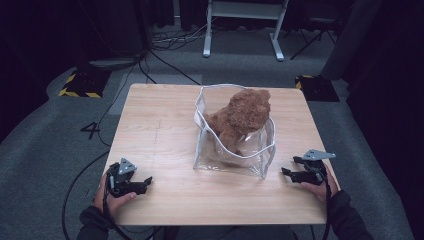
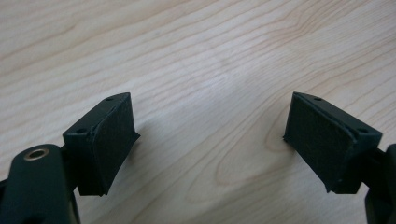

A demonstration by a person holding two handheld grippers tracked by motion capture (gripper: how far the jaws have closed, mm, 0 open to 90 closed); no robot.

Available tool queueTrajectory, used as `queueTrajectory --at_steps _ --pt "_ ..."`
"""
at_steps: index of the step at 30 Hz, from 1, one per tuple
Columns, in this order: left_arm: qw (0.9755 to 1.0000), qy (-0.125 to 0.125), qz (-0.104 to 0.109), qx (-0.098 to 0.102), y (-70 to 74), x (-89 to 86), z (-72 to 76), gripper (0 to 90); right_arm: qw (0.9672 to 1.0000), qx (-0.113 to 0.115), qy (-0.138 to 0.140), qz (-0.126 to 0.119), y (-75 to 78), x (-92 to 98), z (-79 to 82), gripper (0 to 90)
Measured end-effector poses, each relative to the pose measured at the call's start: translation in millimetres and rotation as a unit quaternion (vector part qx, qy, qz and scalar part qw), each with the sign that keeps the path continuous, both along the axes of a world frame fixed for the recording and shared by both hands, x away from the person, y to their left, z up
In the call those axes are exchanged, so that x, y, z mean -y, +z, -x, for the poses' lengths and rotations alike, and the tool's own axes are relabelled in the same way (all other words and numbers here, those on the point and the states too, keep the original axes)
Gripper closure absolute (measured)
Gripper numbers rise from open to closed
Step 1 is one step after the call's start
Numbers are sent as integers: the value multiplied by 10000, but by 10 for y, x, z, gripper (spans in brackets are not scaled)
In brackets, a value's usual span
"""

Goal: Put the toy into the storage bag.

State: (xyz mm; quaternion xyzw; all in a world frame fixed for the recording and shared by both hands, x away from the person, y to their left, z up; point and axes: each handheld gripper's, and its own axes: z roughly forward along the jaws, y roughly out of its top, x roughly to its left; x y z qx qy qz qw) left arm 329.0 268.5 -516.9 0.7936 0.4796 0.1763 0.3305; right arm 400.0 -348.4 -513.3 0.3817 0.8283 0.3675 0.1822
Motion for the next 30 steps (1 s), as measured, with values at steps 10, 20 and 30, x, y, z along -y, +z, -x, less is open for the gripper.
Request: queueTrajectory --at_steps 10,20,30 --pt "9999 141 -13 16 -5 -138 110 167 10000 -4 0 3 1 8 15 246" --pt "9997 247 -24 24 -7 -125 119 162 10000 -6 1 3 1 8 15 246" --pt "9996 263 -30 24 -7 -120 118 161 10000 -5 1 5 0 8 16 244"
